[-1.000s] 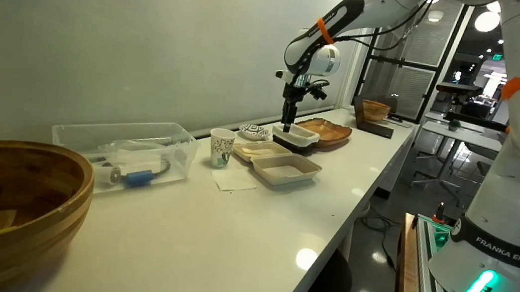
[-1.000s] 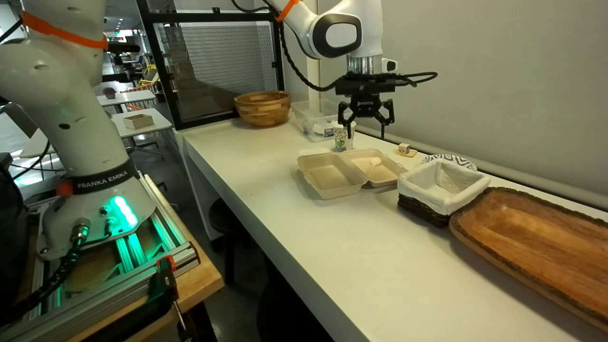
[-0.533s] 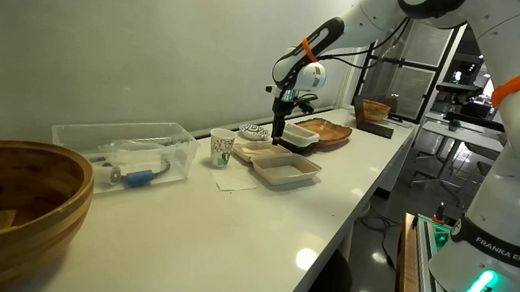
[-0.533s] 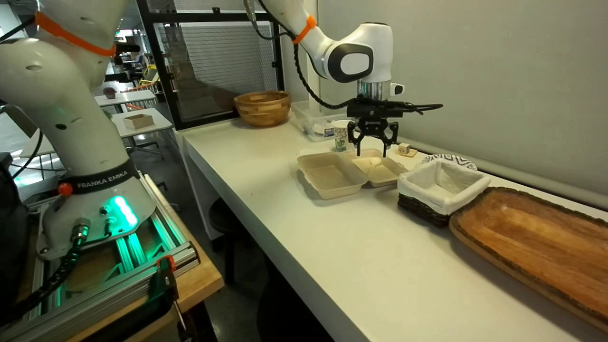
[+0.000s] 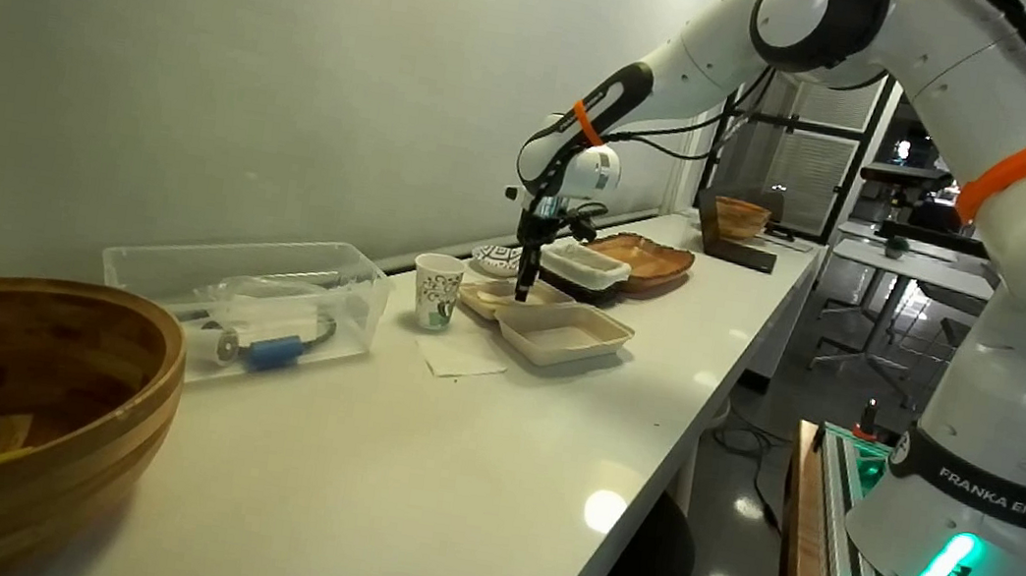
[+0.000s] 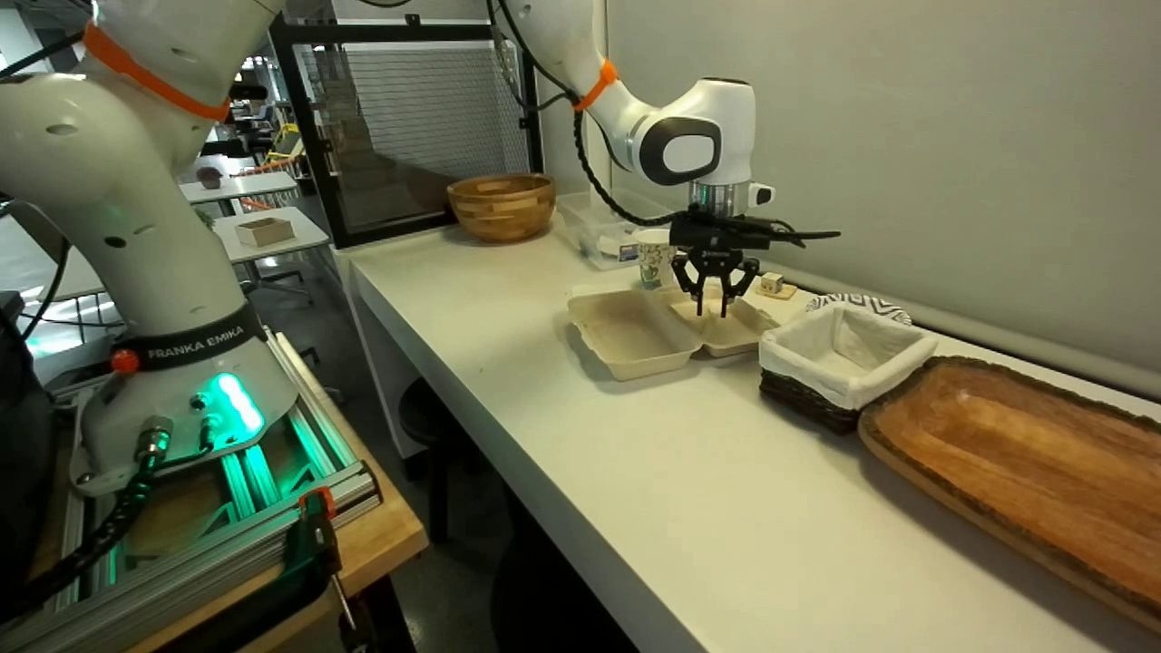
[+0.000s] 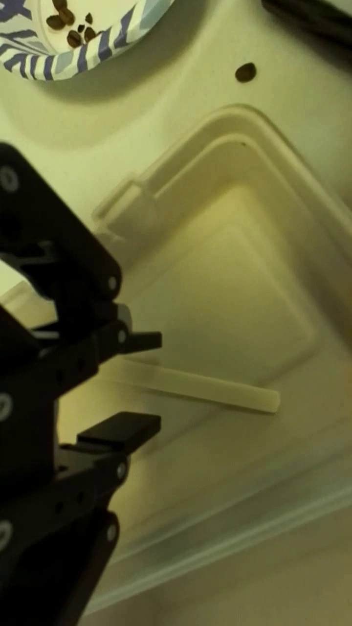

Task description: Pick up the spoon from the bowl and put it in the cup

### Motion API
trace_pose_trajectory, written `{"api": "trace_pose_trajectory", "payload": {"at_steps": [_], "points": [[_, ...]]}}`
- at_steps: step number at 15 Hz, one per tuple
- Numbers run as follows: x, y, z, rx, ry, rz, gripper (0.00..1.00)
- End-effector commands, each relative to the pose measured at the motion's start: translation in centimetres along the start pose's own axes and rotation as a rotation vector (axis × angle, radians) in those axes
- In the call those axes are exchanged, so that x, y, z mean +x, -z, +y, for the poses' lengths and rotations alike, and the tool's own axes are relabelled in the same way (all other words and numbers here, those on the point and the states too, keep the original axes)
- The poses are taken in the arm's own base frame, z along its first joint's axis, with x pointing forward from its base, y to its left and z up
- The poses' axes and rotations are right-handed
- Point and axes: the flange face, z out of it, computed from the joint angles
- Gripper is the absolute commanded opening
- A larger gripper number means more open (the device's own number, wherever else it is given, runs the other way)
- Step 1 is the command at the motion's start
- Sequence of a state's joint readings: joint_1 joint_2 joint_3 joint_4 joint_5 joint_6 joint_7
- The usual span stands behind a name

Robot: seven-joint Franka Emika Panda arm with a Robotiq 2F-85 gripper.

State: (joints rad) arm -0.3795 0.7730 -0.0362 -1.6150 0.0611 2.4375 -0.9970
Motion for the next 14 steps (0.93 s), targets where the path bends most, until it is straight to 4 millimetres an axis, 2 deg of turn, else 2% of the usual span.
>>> {"api": "trace_pose_trajectory", "payload": {"at_steps": [1,2,4,5,7,9,11,14], "points": [[1.2,-1.4,0.6,0.003,-0.042,0.035,0.39],[1.4,-1.6,0.6,0.003,-0.046,0.038,0.4],[1.7,-2.0,0.7,0.006,-0.07,0.041,0.15],[1.7,-2.2,0.7,0.01,-0.085,0.042,0.13],[2.0,-1.6,0.3,0.044,-0.137,0.047,0.0],[3.0,1.2,-0.7,0.052,-0.185,0.074,0.03],[4.6,5.2,-1.9,0.028,-0.186,0.122,0.04],[7.4,11.0,-3.4,-0.033,-0.1,0.175,0.04]]}}
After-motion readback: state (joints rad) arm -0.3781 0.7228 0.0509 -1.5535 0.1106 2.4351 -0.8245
